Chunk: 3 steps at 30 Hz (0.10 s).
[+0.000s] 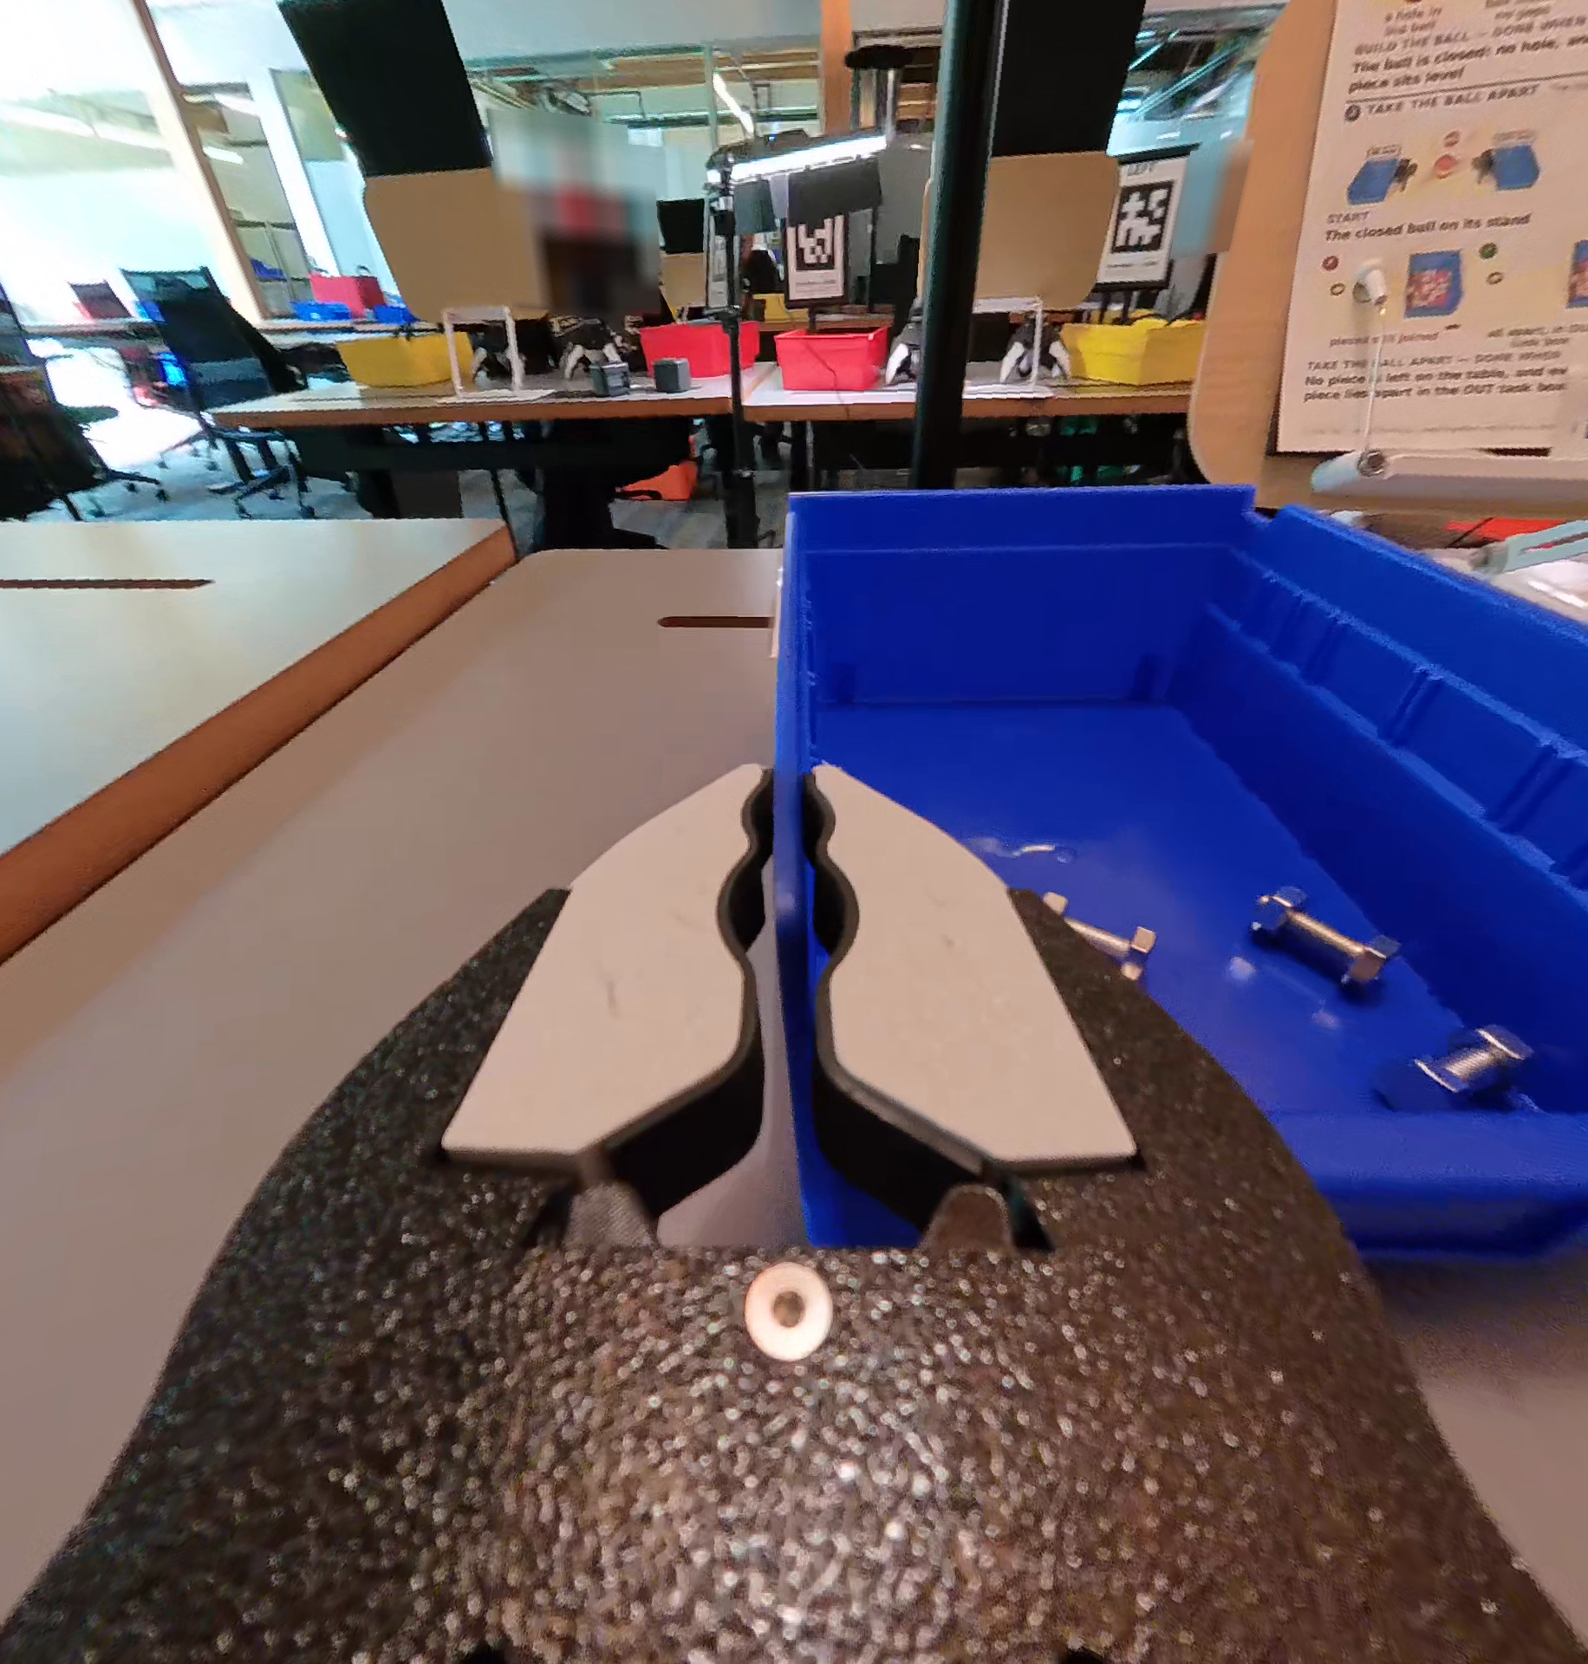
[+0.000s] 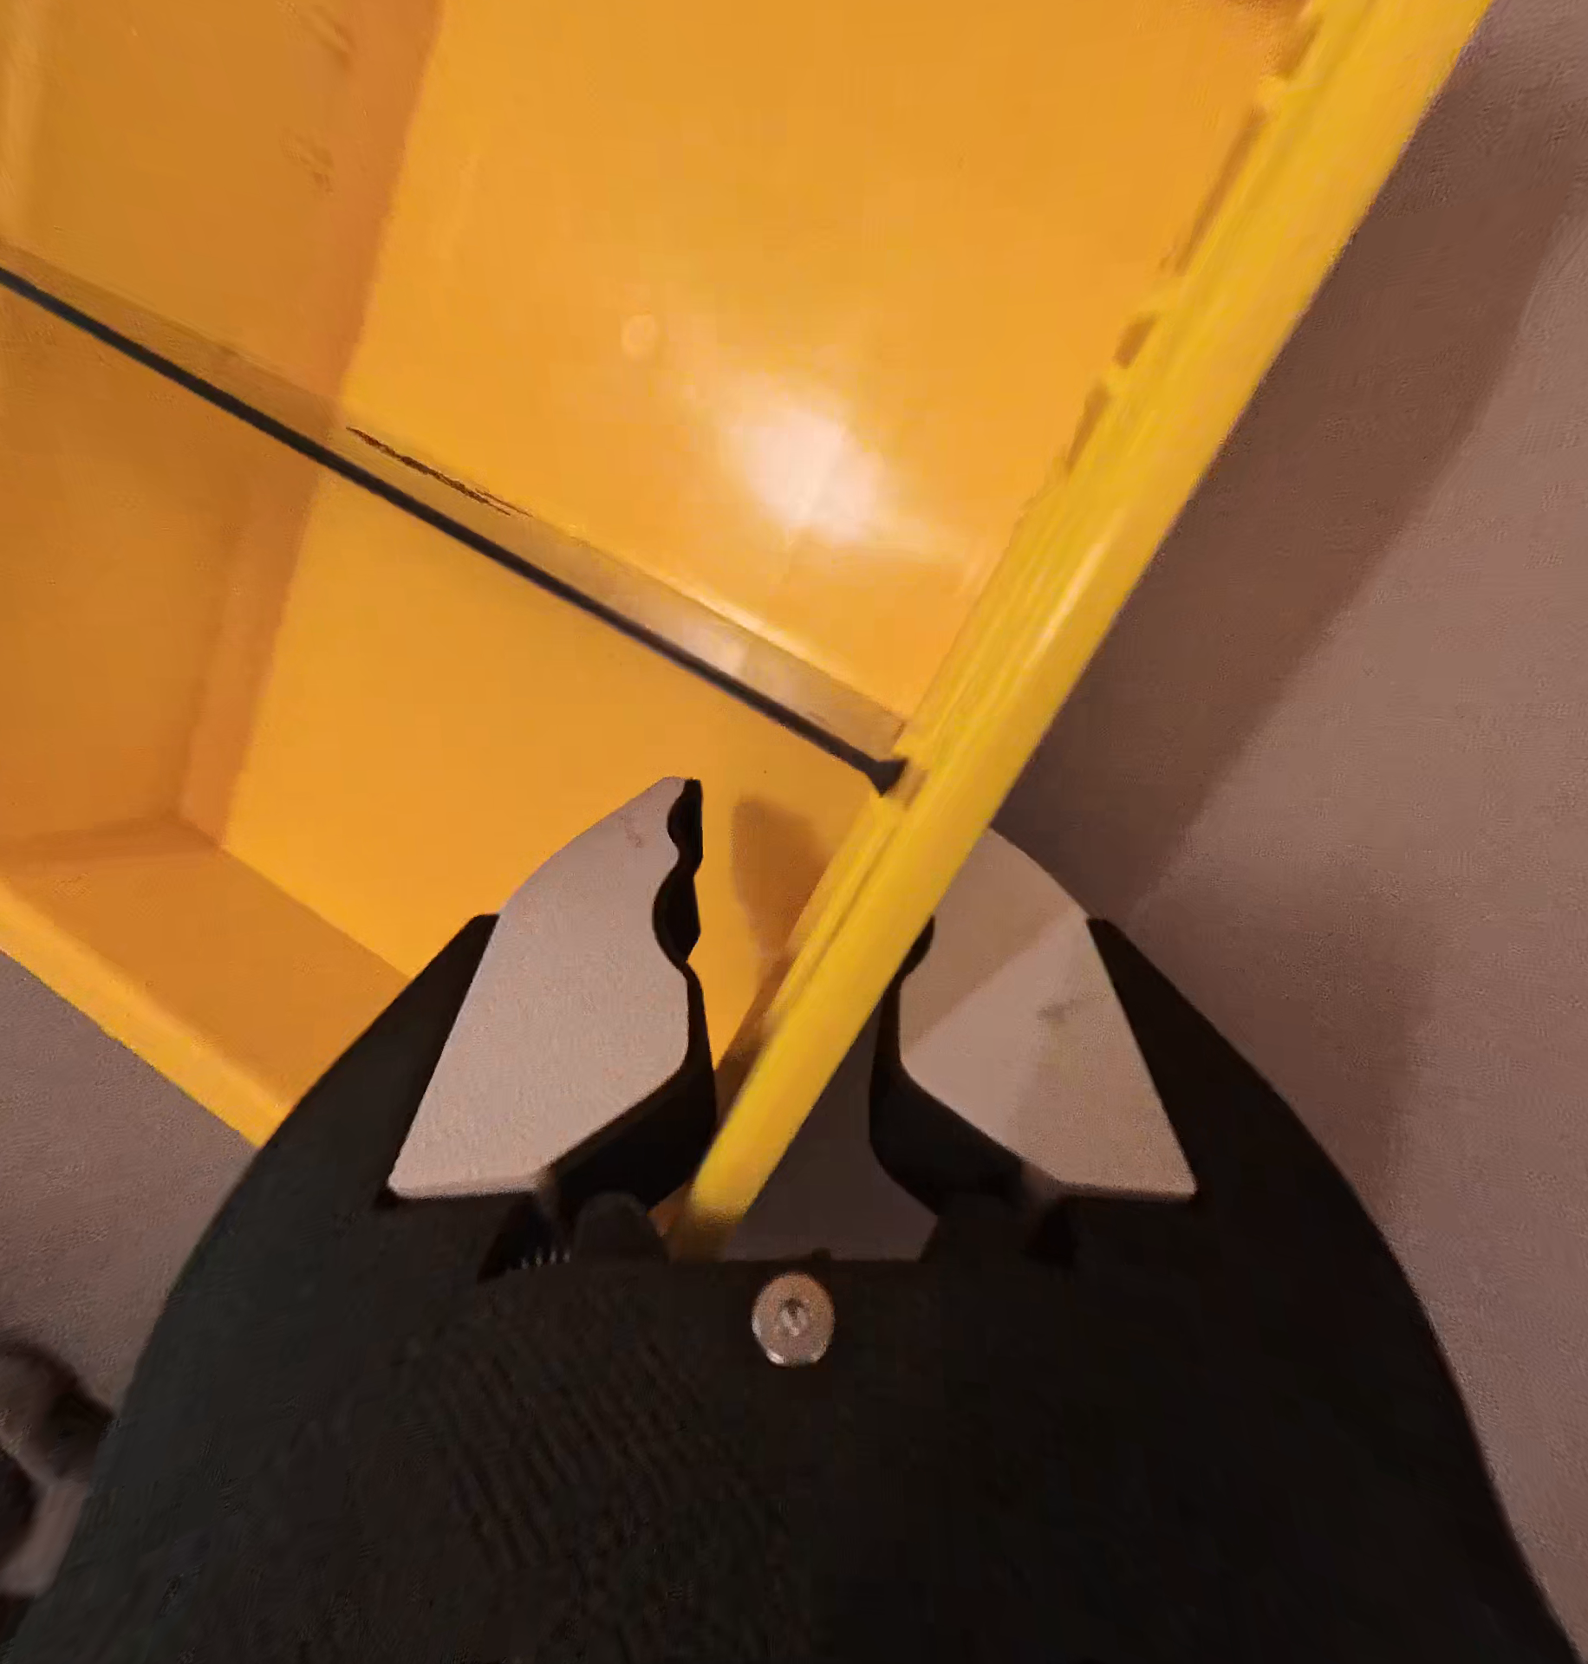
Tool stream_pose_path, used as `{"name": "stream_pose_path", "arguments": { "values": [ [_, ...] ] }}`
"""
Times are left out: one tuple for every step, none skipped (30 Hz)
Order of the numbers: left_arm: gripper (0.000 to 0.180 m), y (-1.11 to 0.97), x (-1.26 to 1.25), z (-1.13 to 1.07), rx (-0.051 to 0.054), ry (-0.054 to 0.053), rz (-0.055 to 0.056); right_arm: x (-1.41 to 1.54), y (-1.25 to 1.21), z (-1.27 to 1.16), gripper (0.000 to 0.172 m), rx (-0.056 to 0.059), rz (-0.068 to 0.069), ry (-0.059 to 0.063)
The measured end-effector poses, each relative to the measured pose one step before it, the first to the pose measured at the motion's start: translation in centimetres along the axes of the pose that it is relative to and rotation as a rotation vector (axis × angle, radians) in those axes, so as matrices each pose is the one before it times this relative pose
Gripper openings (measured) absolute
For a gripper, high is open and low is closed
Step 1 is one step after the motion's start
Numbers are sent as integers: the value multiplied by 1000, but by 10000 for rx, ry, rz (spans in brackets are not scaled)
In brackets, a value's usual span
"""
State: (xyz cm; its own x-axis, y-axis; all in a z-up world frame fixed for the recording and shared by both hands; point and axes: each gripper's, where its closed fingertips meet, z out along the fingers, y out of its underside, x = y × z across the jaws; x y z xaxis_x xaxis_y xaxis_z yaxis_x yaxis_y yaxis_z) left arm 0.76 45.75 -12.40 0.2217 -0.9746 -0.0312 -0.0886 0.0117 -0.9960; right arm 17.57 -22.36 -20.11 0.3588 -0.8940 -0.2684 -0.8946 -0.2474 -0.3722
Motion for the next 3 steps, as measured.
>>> {"name": "stream_pose_path", "arguments": {
  "values": [
    [4, 45, -60, 99, -44, -57, 51, -43, -307, 106, 39, 13, 133, 8],
    [5, 59, -93, 115, -52, 36, 16, -52, -393, 91, 39, 33, 127, 57],
    [5, 85, -186, 119, -71, 42, -11, -157, -572, 179, 39, 210, -101, 48]
  ]
}}
